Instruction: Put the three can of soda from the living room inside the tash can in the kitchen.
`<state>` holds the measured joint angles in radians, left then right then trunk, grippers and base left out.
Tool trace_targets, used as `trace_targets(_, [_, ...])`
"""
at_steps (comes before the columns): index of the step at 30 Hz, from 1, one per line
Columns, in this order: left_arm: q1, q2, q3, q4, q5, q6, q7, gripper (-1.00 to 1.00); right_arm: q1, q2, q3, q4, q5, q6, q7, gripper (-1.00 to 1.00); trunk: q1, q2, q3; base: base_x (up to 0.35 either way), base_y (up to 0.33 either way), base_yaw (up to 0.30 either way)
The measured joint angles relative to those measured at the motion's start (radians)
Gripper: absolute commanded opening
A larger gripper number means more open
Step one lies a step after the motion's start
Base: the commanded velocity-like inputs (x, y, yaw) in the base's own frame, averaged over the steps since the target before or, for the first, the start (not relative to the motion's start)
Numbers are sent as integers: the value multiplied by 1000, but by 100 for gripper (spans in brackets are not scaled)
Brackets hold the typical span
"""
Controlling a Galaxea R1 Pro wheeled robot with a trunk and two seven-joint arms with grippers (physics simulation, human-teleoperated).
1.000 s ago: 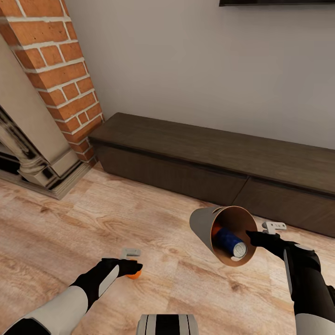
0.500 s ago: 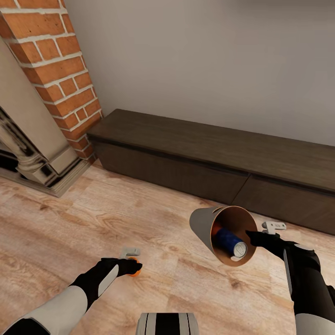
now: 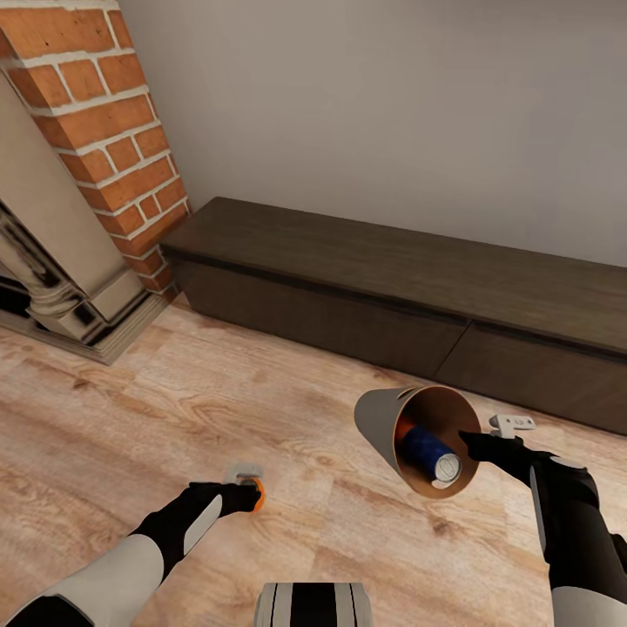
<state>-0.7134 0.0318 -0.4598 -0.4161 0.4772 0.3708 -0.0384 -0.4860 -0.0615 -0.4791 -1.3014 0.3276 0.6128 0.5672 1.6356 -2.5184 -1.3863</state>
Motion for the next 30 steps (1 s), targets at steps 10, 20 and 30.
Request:
trace_targets(10, [0, -1, 0, -1, 1, -2, 0, -100, 0, 0, 29, 0, 0, 1, -3, -100, 0, 0, 0, 0, 0, 0])
trace_targets(20, [0, -4, 0, -1, -1, -1, 1, -100, 1, 0, 34, 0, -1, 1, -3, -100, -5, 2, 39, 0, 0, 0])
trace_targets(30, [1, -6, -1, -2, -2, -1, -1, -100, 1, 0, 35, 0, 0, 0, -3, -100, -9, 5, 77, 0, 0, 0])
